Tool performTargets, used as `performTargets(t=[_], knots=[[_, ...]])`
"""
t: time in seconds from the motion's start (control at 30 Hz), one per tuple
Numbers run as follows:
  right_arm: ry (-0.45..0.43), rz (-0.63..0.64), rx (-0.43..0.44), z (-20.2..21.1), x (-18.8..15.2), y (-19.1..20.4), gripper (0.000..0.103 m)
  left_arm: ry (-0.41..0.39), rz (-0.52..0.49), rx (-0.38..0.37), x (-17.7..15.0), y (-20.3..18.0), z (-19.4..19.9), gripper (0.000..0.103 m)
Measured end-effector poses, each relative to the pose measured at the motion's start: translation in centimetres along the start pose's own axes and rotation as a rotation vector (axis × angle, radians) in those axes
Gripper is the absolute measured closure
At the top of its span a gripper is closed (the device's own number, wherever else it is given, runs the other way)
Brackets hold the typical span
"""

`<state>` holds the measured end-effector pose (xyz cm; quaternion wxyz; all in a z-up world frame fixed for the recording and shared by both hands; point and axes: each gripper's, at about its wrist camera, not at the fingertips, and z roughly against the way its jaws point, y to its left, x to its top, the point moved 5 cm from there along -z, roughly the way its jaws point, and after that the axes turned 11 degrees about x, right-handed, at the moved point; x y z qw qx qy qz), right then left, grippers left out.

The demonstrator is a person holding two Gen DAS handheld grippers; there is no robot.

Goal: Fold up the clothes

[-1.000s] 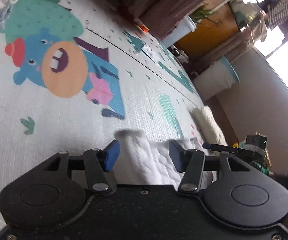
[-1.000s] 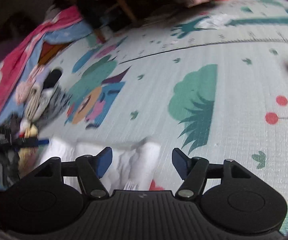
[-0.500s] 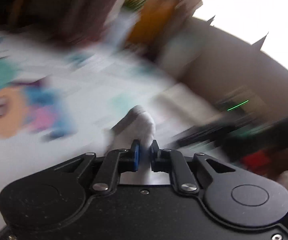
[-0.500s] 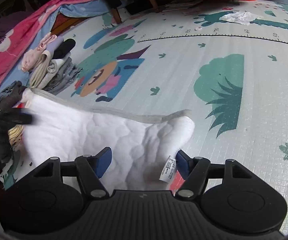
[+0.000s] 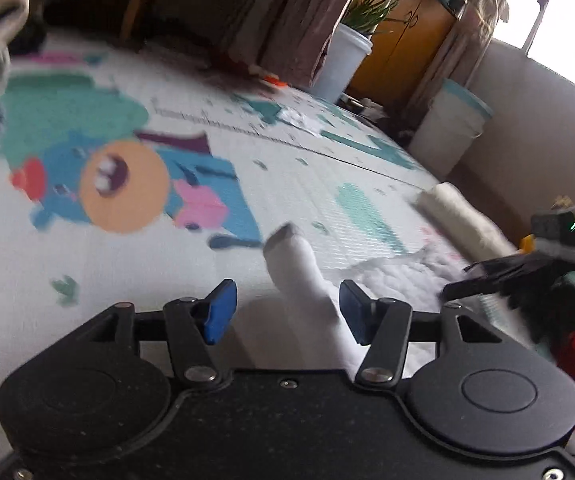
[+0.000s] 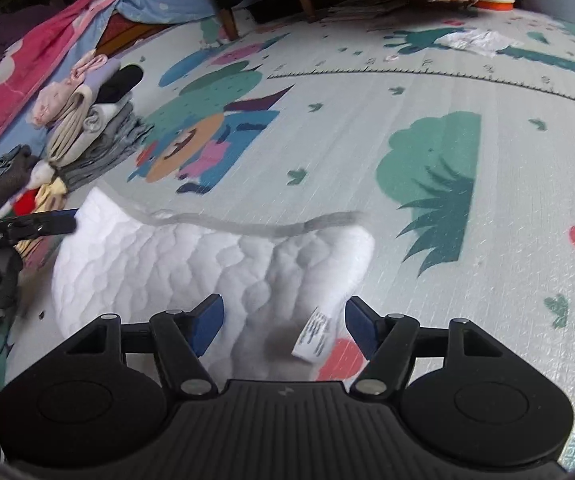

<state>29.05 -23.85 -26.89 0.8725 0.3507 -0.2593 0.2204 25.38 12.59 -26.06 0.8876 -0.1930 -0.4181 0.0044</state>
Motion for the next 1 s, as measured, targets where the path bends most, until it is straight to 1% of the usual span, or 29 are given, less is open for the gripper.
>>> performTargets(t=[0.07,0.13,0.17,0.2,0.23,0.27,0.3,0.33,0.37,0.4,0.43,0.47,0.5,0.53,0.57,0.63,0.7,0.73,0.77,0.8,0.87,0.9,0.97,1.0], knots=[[-0.004,0.004,-0.007,0.0,0.2,-0.1,0.035,-0.002,0.007,0.003,0.0,-0.2,0.4,0.047],[-0.005,0.019,-0.009,0.0,0.3,0.0,0.038,0.053,0.075,-0.024,-1.0,0.5,-1.2,0.049],[-0.006,0.03,-0.012,0.0,0.3,0.0,0.05,0.078,0.128,-0.066,-1.2,1.0,-1.9,0.056],[0.003,0.021,0.006,-0.1,0.3,0.0,0.065,0.103,0.18,-0.107,-1.4,1.4,-2.6,0.09],[0.003,0.022,-0.001,-0.2,0.3,-0.1,0.066,0.122,0.247,-0.163,-1.6,2.0,-3.2,0.096],[0.002,0.023,-0.008,-0.2,0.3,-0.1,0.066,0.109,0.387,-0.29,-1.7,2.8,-3.1,0.096],[-0.005,0.012,0.009,-0.2,0.3,-0.3,0.066,0.101,0.506,-0.393,-1.8,3.6,-3.0,0.096],[-0.007,0.0,0.012,-0.2,0.3,-0.6,0.066,0.126,0.525,-0.376,-2.2,4.2,-3.5,0.095],[0.004,-0.009,0.008,-0.4,0.2,-0.8,0.065,0.159,0.533,-0.34,-2.6,4.8,-4.1,0.095],[0.015,0.004,-0.011,-0.6,0.1,-0.8,0.057,0.229,0.487,-0.218,-3.3,5.4,-5.1,0.093],[0.027,0.018,-0.031,-0.9,0.0,-0.9,0.053,0.249,0.456,-0.162,-3.6,5.8,-5.5,0.087],[0.03,0.041,-0.045,-1.0,0.0,-0.6,0.048,0.229,0.44,-0.162,-3.4,5.8,-5.2,0.081],[0.033,0.065,-0.059,-1.0,0.1,-0.2,0.049,0.192,0.414,-0.148,-2.8,5.5,-4.6,0.07],[0.037,0.089,-0.072,-1.1,0.1,0.1,0.049,0.151,0.386,-0.134,-2.2,5.3,-3.9,0.055],[0.026,0.122,-0.078,-0.9,0.2,0.6,0.049,0.094,0.35,-0.117,-1.6,5.0,-2.8,0.05],[-0.015,0.152,-0.09,0.0,0.4,0.9,0.049,0.008,0.247,-0.06,-0.6,4.5,-0.9,0.049],[-0.063,0.173,-0.113,1.0,0.6,1.1,0.049,-0.058,0.095,-0.028,0.0,3.5,0.8,0.049],[-0.079,0.216,-0.124,1.4,0.6,1.6,0.049,-0.087,0.012,-0.063,0.2,2.5,1.5,0.049],[-0.095,0.26,-0.135,1.7,0.6,2.1,0.049,-0.092,-0.063,-0.114,0.2,1.5,1.8,0.049],[-0.093,0.311,-0.127,1.7,0.5,2.8,0.049,-0.082,-0.131,-0.127,-0.2,0.6,1.4,0.049],[-0.059,0.348,-0.108,0.8,0.2,3.3,0.052,-0.061,-0.266,-0.154,-1.0,-1.2,0.5,0.049],[-0.037,0.343,-0.109,0.1,0.1,3.0,0.052,-0.045,-0.322,-0.159,-1.4,-1.8,-0.1,0.049],[0.017,0.286,-0.092,-1.6,0.0,1.9,0.051,0.04,-0.319,-0.087,-2.8,-1.2,-3.1,0.049],[0.024,0.269,-0.081,-2.1,0.0,1.5,0.049,0.075,-0.315,-0.057,-3.4,-0.9,-4.4,0.049]])
